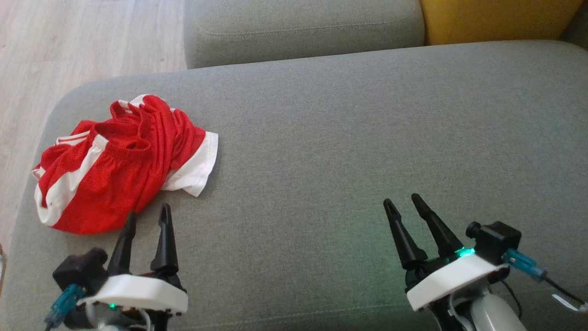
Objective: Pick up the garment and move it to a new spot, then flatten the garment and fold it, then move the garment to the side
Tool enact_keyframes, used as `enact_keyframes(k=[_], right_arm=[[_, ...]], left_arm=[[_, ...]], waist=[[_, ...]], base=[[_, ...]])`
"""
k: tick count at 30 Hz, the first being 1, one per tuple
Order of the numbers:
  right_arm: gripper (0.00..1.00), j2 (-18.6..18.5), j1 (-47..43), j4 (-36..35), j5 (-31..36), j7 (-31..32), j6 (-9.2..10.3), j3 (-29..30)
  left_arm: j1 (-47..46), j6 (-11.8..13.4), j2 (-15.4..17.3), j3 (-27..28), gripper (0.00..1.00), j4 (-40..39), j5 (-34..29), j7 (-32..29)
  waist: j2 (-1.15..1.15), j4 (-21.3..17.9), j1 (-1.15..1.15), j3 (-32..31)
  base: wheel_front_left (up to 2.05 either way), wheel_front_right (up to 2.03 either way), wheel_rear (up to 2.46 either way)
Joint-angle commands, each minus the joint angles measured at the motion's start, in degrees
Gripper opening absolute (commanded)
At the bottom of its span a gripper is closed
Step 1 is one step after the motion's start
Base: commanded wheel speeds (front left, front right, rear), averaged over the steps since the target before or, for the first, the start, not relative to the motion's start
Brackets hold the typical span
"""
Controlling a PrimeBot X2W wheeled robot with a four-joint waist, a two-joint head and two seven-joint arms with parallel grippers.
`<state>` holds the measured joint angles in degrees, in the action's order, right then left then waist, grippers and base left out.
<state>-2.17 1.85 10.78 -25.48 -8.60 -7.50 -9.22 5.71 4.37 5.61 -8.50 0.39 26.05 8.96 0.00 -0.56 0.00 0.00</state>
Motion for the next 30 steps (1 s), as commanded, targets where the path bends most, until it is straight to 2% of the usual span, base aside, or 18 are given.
enact_keyframes(k=[1,15,30], right_arm=[[1.0,-0.49,3.39,-1.82,1.98,-1.14,0.01,-1.43],[1.0,-0.59,3.6,-0.79,13.29,-3.68,0.01,-1.47],[1.0,-0.7,2.91,1.26,22.23,-6.21,0.01,-0.59]], left_arm=[[-1.7,0.28,1.15,1.07,1.0,-2.63,-2.04,0.82],[-0.13,-0.31,1.58,-0.06,1.0,-3.15,-12.22,3.33],[2.34,-2.27,-0.17,1.55,1.0,-0.81,-20.33,5.85]], waist=[[0.0,0.0,0.0,-0.07],[0.0,-0.58,0.0,-1.11],[0.0,-0.23,0.0,-2.24]], base=[[0.0,0.0,0.0],[0.0,0.0,0.0],[0.0,0.0,0.0]])
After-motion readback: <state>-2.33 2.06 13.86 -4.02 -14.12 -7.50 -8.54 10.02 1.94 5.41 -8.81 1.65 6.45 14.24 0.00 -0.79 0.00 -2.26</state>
